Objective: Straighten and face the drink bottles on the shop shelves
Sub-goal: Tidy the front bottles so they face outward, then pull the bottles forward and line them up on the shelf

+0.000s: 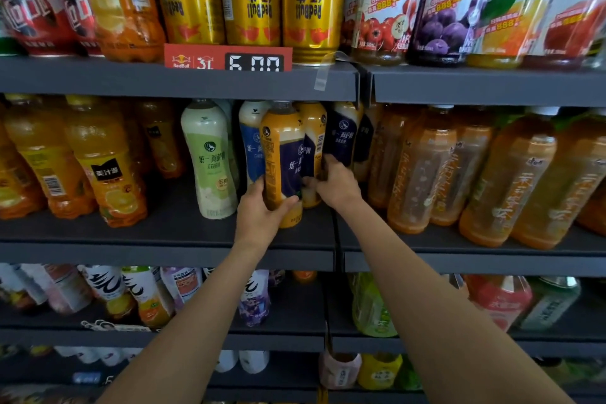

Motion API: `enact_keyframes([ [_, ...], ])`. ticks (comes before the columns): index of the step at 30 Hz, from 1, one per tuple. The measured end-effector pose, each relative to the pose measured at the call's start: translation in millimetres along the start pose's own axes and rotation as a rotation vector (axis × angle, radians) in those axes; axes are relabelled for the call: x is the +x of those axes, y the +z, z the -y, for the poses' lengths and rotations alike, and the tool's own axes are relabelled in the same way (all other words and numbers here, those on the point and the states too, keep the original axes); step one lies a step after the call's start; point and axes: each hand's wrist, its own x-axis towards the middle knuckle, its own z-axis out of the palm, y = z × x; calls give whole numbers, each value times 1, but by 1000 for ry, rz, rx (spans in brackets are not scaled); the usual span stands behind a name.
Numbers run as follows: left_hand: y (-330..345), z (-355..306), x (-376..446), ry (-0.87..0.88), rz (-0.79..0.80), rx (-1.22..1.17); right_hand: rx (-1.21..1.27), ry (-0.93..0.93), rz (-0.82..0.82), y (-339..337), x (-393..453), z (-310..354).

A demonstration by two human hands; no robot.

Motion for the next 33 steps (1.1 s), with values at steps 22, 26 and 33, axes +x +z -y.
enact_keyframes([
  [22,-3,32,17,28,-21,-38,29,269,-429,3,49,-20],
  [26,-4,35,18,36,-11,-54,186,198,-425,6,44,-19],
  [33,-4,36,19,52,0,-46,317,88,-252,9,43,-27],
])
